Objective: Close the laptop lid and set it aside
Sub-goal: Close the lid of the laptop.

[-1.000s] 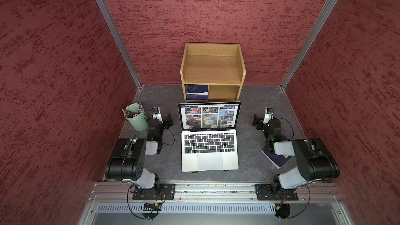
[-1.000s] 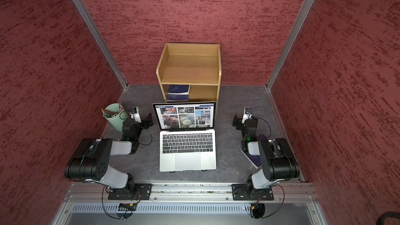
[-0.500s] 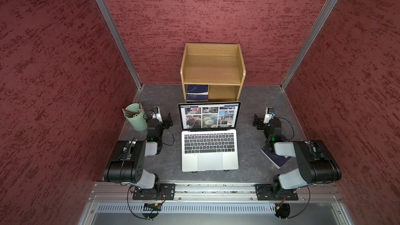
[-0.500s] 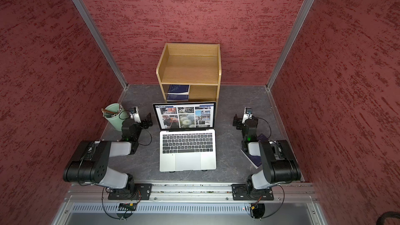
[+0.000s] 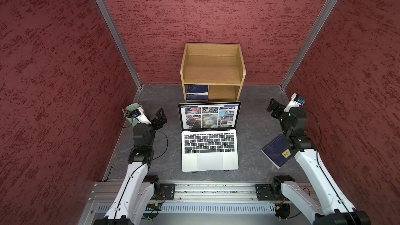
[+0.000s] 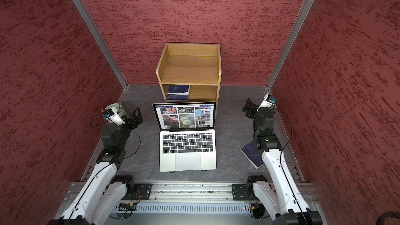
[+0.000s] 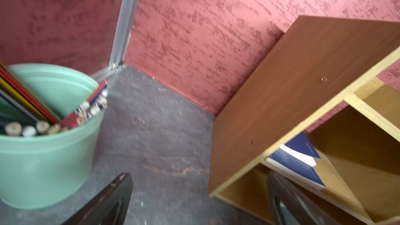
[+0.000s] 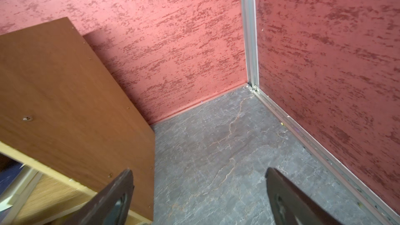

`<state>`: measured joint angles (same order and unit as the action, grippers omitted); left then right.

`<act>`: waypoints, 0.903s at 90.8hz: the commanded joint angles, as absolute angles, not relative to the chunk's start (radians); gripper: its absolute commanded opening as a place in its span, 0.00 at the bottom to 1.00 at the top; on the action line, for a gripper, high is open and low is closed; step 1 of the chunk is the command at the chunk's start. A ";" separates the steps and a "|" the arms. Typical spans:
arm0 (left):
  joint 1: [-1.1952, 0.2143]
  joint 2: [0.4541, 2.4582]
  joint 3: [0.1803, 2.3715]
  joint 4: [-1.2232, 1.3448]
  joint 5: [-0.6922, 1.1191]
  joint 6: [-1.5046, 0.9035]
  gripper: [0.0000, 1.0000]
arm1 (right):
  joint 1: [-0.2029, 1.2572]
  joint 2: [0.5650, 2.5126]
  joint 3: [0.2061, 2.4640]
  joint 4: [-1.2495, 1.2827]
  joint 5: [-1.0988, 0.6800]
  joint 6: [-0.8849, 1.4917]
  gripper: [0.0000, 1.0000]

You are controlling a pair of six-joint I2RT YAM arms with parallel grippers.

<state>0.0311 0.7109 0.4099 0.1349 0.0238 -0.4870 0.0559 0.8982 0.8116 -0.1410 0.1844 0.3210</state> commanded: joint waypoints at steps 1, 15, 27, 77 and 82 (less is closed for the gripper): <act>0.037 0.676 0.454 -0.043 0.146 -0.554 1.00 | 0.056 0.925 0.891 -0.327 0.042 0.296 0.99; 0.035 0.637 0.503 -0.155 0.185 -0.557 1.00 | 0.056 0.948 0.939 -0.350 -0.126 0.266 0.99; 0.033 0.596 0.510 -0.198 0.186 -0.566 1.00 | 0.057 0.972 1.008 -0.401 -0.203 0.244 0.99; 0.002 0.534 0.632 -0.428 0.278 -0.630 1.00 | 0.173 1.149 1.492 -0.774 -0.555 0.388 0.83; 0.000 0.532 0.640 -0.442 0.277 -0.628 1.00 | 0.213 1.171 1.542 -0.842 -0.515 0.375 0.79</act>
